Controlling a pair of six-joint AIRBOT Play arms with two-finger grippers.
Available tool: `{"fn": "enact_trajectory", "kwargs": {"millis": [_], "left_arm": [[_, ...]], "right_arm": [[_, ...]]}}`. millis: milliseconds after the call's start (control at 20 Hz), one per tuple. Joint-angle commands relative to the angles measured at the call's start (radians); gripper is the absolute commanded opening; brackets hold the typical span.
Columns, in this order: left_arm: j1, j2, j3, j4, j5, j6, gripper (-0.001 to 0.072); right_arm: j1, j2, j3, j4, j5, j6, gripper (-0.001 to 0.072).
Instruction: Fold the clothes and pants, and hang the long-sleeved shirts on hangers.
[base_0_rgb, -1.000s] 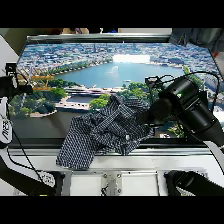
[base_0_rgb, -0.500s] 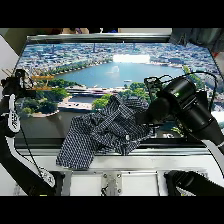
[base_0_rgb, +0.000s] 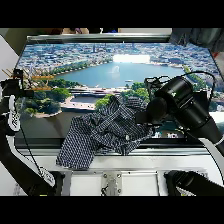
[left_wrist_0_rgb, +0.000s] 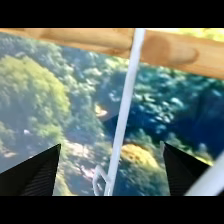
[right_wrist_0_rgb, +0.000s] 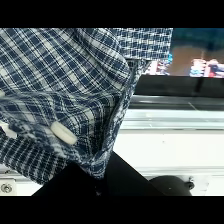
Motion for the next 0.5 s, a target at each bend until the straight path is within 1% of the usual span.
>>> {"fn": "enact_trajectory", "kwargs": {"millis": [0,50,150,200,250,300,350,400,450], "left_arm": [[0.002,-0.019,0.0,-0.003,-0.005,0.002,0.0695],[0.002,-0.019,0.0,-0.003,-0.008,0.001,0.0671],[0.002,-0.019,0.0,-0.002,-0.008,-0.001,0.0665],[0.002,-0.018,0.0,-0.002,-0.008,-0.003,0.0626],[0.002,-0.017,0.0,-0.002,-0.017,-0.003,0.0376],[0.001,-0.016,0.0,-0.002,-0.024,-0.003,0.0246],[-0.001,-0.016,0.0,-0.002,-0.026,-0.003,0.0227],[-0.007,-0.016,0.0,-0.001,-0.034,-0.002,0.0098],[-0.006,-0.014,0.0,-0.001,-0.043,-0.003,0.0019]], "right_arm": [[0.001,-0.011,0.0,0.003,0.0,0.005,0.0023],[0.001,-0.012,0.0,0.003,0.0,0.005,0.0023],[0.001,-0.013,0.0,0.003,0.0,0.005,0.0023],[0.001,-0.013,0.0,0.003,0.0,0.005,0.0023],[0.001,-0.013,0.0,0.003,0.0,0.005,0.0023],[0.001,-0.013,0.0,0.003,0.0,0.005,0.0023],[0.001,-0.013,0.0,0.003,0.0,0.005,0.0023],[0.001,-0.013,0.0,0.003,0.0,0.005,0.0023],[0.001,-0.013,0.0,0.003,0.0,0.005,0.0023]]}}
